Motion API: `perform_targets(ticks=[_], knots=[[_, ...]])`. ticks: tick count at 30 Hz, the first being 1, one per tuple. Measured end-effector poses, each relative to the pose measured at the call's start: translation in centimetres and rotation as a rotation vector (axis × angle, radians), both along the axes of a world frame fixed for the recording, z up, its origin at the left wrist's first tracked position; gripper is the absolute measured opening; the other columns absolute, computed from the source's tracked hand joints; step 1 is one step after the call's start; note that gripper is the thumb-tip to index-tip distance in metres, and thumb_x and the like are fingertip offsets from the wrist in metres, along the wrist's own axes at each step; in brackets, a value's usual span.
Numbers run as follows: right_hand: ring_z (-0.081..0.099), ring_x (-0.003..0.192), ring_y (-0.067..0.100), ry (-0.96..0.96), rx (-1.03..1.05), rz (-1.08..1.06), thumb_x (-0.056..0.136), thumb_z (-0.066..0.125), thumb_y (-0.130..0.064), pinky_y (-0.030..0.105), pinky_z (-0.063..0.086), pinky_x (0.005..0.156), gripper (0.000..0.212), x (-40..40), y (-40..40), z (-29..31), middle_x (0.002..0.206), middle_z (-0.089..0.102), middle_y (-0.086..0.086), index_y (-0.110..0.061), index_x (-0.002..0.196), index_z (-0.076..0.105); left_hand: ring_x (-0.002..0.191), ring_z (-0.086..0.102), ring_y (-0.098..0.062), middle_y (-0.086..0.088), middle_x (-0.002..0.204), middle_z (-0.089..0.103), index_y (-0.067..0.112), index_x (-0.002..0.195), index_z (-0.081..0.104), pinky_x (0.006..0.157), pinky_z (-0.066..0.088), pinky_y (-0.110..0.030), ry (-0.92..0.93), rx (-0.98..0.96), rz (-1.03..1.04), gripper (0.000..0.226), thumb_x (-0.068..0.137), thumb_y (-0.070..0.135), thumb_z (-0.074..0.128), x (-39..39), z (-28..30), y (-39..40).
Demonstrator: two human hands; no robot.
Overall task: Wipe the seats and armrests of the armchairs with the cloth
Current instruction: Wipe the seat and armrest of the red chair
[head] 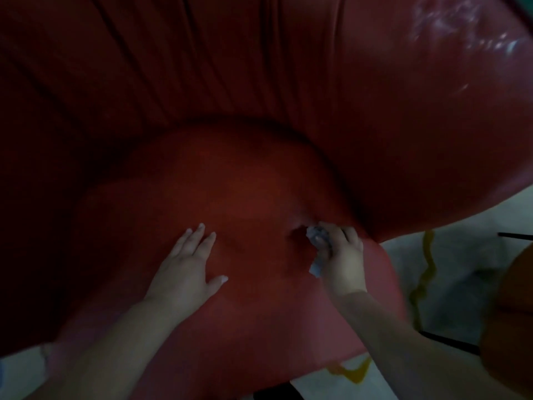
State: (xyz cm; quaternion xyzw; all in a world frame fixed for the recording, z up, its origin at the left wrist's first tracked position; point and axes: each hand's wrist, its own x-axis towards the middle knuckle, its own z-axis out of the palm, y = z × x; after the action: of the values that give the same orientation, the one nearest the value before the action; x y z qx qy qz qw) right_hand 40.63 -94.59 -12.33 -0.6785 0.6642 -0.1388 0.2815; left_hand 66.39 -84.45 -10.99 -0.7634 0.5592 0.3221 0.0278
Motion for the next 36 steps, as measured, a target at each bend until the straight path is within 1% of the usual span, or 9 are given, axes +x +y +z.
perform_targets(ticks=[4, 7, 10, 15, 23, 27, 32, 34, 36], knots=[[0.055, 0.102, 0.031, -0.116, 0.017, 0.035, 0.09, 0.064, -0.015, 0.043, 0.046, 0.093, 0.027, 1.9, 0.7, 4.0, 0.11, 0.057, 0.012, -0.012, 0.116, 0.066, 0.149, -0.002, -0.017, 0.004, 0.163, 0.001, 0.024, 0.155, 0.012, 0.121, 0.014, -0.036, -0.057, 0.061, 0.012, 0.086, 0.088, 0.055, 0.056, 0.8, 3.4, 1.0], [0.055, 0.104, 0.028, -0.175, 0.017, 0.033, 0.09, 0.063, -0.015, 0.037, 0.043, 0.096, 0.029, 3.3, 0.9, 8.2, 0.113, 0.057, 0.012, -0.011, 0.118, 0.065, 0.149, 0.001, -0.019, 0.001, 0.163, 0.007, 0.022, 0.154, 0.013, 0.12, 0.015, -0.039, -0.076, 0.082, -0.005, 0.08, 0.092, 0.053, 0.051, 1.3, 7.4, 1.8], [0.053, 0.109, 0.023, -0.208, 0.064, 0.02, 0.092, 0.059, -0.017, 0.036, 0.042, 0.1, 0.029, 4.5, 1.2, 12.8, 0.116, 0.053, 0.006, -0.014, 0.121, 0.062, 0.149, 0.006, -0.019, 0.001, 0.161, 0.015, 0.022, 0.154, 0.015, 0.12, 0.014, -0.038, -0.099, 0.06, -0.033, 0.076, 0.094, 0.052, 0.048, 1.8, 11.9, 3.4], [0.051, 0.108, 0.017, -0.241, 0.082, 0.085, 0.093, 0.058, -0.02, 0.026, 0.038, 0.096, 0.028, 7.2, 2.3, 18.6, 0.109, 0.048, -0.006, -0.019, 0.121, 0.061, 0.148, 0.009, -0.02, 0.002, 0.16, 0.019, 0.022, 0.154, 0.014, 0.12, 0.01, -0.038, -0.215, 0.032, -0.112, 0.074, 0.094, 0.052, 0.046, 4.2, 17.2, 6.4], [0.052, 0.106, 0.012, -0.274, 0.113, 0.057, 0.092, 0.06, -0.021, 0.016, 0.039, 0.086, 0.025, 14.7, 7.7, 21.9, 0.107, 0.049, -0.011, -0.025, 0.117, 0.062, 0.149, 0.006, -0.017, 0.004, 0.161, 0.016, 0.023, 0.154, 0.012, 0.121, 0.004, -0.037, -0.254, -0.034, -0.178, 0.072, 0.096, 0.051, 0.043, 10.8, 21.4, 10.9], [0.05, 0.1, 0.007, -0.267, 0.066, 0.013, 0.091, 0.061, -0.023, 0.002, 0.028, 0.076, 0.025, 19.9, 11.3, 22.6, 0.103, 0.048, -0.011, -0.025, 0.116, 0.063, 0.149, 0.006, -0.016, 0.003, 0.161, 0.015, 0.022, 0.154, 0.011, 0.12, 0.002, -0.036, -0.216, -0.091, -0.277, 0.071, 0.097, 0.05, 0.043, 15.1, 22.4, 13.5], [0.05, 0.089, -0.006, -0.31, 0.032, -0.134, 0.093, 0.059, -0.025, -0.001, 0.033, 0.069, 0.023, 25.5, 15.9, 24.3, 0.102, 0.048, -0.014, -0.026, 0.116, 0.062, 0.149, 0.002, -0.016, 0.004, 0.16, 0.018, 0.022, 0.154, 0.016, 0.118, -0.004, -0.034, -0.177, -0.241, -0.459, 0.07, 0.096, 0.048, 0.045, 20.2, 24.6, 16.6], [0.05, 0.089, -0.006, -0.32, 0.033, -0.189, 0.094, 0.058, -0.025, 0.001, 0.032, 0.07, 0.024, 26.9, 17.5, 25.0, 0.104, 0.048, -0.014, -0.027, 0.117, 0.062, 0.149, 0.001, -0.016, 0.005, 0.16, 0.019, 0.022, 0.153, 0.02, 0.118, -0.006, -0.035, -0.18, -0.3, -0.486, 0.069, 0.095, 0.048, 0.046, 22.1, 25.7, 17.2], [0.052, 0.088, -0.011, -0.345, 0.021, -0.238, 0.094, 0.058, -0.024, -0.003, 0.035, 0.065, 0.023, 28.1, 19.1, 25.9, 0.104, 0.049, -0.013, -0.026, 0.117, 0.062, 0.149, 0.002, -0.016, 0.004, 0.16, 0.019, 0.022, 0.152, 0.024, 0.117, -0.006, -0.034, -0.184, -0.335, -0.499, 0.069, 0.093, 0.047, 0.049, 24.4, 26.9, 17.5]])
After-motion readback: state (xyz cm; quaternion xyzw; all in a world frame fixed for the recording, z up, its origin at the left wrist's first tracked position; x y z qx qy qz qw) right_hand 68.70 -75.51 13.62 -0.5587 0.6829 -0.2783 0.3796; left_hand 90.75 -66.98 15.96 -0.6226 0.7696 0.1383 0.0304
